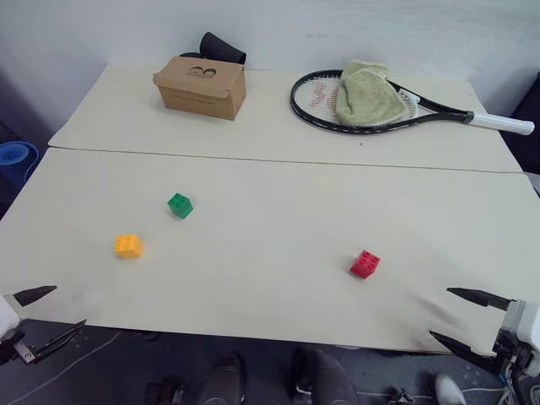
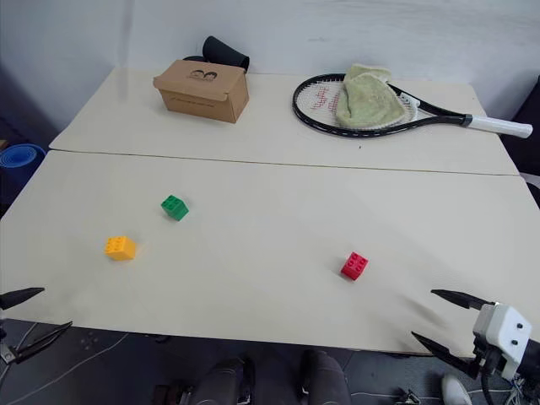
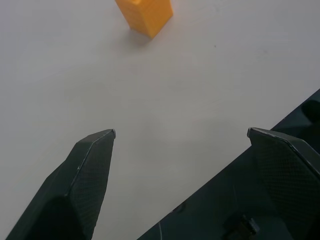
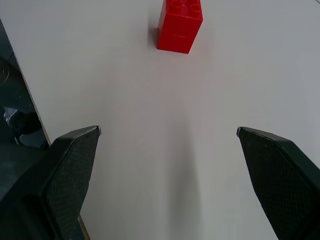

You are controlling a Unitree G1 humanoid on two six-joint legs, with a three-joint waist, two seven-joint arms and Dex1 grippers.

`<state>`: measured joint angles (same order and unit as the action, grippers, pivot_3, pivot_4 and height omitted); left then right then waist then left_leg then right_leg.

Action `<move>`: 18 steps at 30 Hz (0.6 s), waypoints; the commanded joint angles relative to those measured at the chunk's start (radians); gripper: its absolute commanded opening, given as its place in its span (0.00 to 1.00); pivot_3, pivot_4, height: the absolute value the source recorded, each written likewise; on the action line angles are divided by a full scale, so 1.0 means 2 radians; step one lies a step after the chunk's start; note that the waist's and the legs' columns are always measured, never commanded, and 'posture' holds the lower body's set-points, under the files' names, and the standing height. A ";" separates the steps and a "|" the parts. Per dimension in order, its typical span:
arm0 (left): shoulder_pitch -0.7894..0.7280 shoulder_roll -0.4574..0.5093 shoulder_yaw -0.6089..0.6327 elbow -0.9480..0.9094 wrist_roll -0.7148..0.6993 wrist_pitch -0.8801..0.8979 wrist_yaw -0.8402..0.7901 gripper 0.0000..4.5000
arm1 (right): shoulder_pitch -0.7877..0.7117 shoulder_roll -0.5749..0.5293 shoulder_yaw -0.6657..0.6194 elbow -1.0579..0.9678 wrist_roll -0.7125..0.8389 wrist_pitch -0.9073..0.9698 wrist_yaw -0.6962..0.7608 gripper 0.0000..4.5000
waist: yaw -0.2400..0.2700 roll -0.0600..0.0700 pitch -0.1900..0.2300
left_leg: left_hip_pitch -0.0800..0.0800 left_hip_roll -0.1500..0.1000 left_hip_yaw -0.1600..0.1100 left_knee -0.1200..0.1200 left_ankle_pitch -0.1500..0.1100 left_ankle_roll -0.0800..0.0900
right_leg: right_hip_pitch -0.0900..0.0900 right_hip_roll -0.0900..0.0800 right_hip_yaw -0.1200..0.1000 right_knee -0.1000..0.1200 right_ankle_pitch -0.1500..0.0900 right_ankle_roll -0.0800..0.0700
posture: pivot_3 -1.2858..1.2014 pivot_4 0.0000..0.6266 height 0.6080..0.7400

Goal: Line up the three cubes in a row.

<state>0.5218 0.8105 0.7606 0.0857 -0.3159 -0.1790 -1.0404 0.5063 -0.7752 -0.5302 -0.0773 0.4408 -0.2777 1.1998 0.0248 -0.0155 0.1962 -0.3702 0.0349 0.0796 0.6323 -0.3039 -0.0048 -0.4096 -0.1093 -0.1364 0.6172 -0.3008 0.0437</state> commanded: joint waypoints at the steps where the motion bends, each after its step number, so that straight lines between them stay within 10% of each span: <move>1: 0.005 -0.001 0.008 -0.028 -0.032 0.023 -0.008 0.99 | -0.006 0.014 -0.004 -0.014 0.005 0.001 -0.021 1.00 | 0.000 0.000 0.000 | 0.000 0.000 0.000 0.000 0.000 0.000 | 0.000 0.000 0.000 0.000 0.000 0.000 | 0.52 0.24 1.00; 11: 0.024 -0.022 -0.100 -0.302 -0.150 0.177 -0.011 0.99 | 0.059 0.055 -0.056 -0.006 0.012 0.017 -0.060 1.00 | 0.002 0.000 0.000 | 0.000 0.000 0.001 0.000 0.000 0.001 | 0.000 0.000 0.001 0.000 0.000 0.001 | 0.52 0.24 1.00; 18: -0.056 -0.040 -0.176 -0.308 -0.126 0.187 0.025 0.99 | 0.023 0.070 0.006 -0.053 0.016 0.037 -0.072 1.00 | -0.006 0.001 0.000 | 0.001 0.003 0.005 0.002 0.000 0.000 | 0.002 0.004 0.006 0.001 0.001 -0.001 | 0.52 0.24 1.00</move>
<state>0.4142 0.7295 0.4155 -0.5340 -0.5748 0.1986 -1.0018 0.5743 -0.6260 -0.5338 -0.1212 0.4520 -0.2123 1.0633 0.0133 -0.0144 0.1957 -0.3674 0.0435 0.0913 0.6386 -0.3052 -0.0075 -0.4056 -0.0980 -0.1225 0.6183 -0.2982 0.0420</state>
